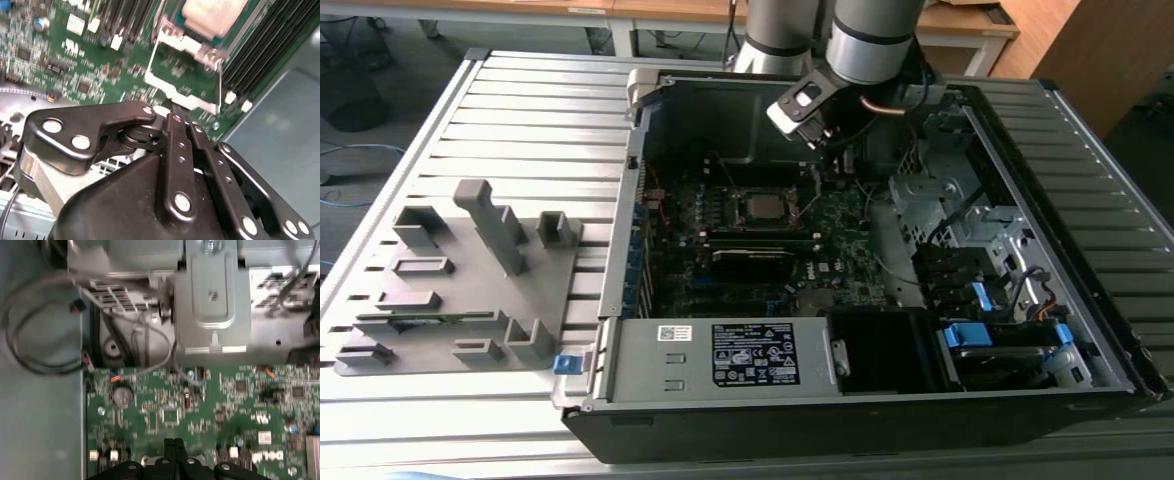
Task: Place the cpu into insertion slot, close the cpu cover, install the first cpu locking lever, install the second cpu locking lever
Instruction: 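Close the cpu cover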
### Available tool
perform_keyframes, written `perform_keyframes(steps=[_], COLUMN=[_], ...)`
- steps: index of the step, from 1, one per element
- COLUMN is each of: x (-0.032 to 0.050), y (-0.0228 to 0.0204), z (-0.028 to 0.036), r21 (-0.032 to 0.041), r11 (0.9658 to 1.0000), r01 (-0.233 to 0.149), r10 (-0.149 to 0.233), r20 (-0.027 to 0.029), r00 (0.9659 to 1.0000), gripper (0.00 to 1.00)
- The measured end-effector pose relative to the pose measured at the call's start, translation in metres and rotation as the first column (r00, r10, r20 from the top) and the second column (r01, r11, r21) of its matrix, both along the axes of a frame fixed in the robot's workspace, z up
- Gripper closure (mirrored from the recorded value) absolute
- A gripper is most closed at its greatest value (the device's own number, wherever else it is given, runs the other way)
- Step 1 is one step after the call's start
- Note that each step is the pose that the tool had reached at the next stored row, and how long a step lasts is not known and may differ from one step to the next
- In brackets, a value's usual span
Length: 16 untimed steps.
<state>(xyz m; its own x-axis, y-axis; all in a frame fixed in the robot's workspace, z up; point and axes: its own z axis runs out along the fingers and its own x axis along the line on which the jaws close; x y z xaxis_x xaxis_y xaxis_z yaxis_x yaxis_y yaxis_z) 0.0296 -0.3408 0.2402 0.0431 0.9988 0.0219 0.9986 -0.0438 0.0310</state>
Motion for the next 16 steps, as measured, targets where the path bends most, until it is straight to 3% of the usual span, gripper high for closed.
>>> perform_keyframes(steps=[10,16], x=[-0.0425,-0.0501], y=[0.0,-0.0001], z=[-0.0015,-0.0021], r21=[-0.0002,-0.0002], r11=[1.0,1.0], r01=[0.001,0.001], r10=[-0.001,-0.001], r20=[0.0,0.0], r00=[1.0,1.0], gripper=[0.89,0.89])
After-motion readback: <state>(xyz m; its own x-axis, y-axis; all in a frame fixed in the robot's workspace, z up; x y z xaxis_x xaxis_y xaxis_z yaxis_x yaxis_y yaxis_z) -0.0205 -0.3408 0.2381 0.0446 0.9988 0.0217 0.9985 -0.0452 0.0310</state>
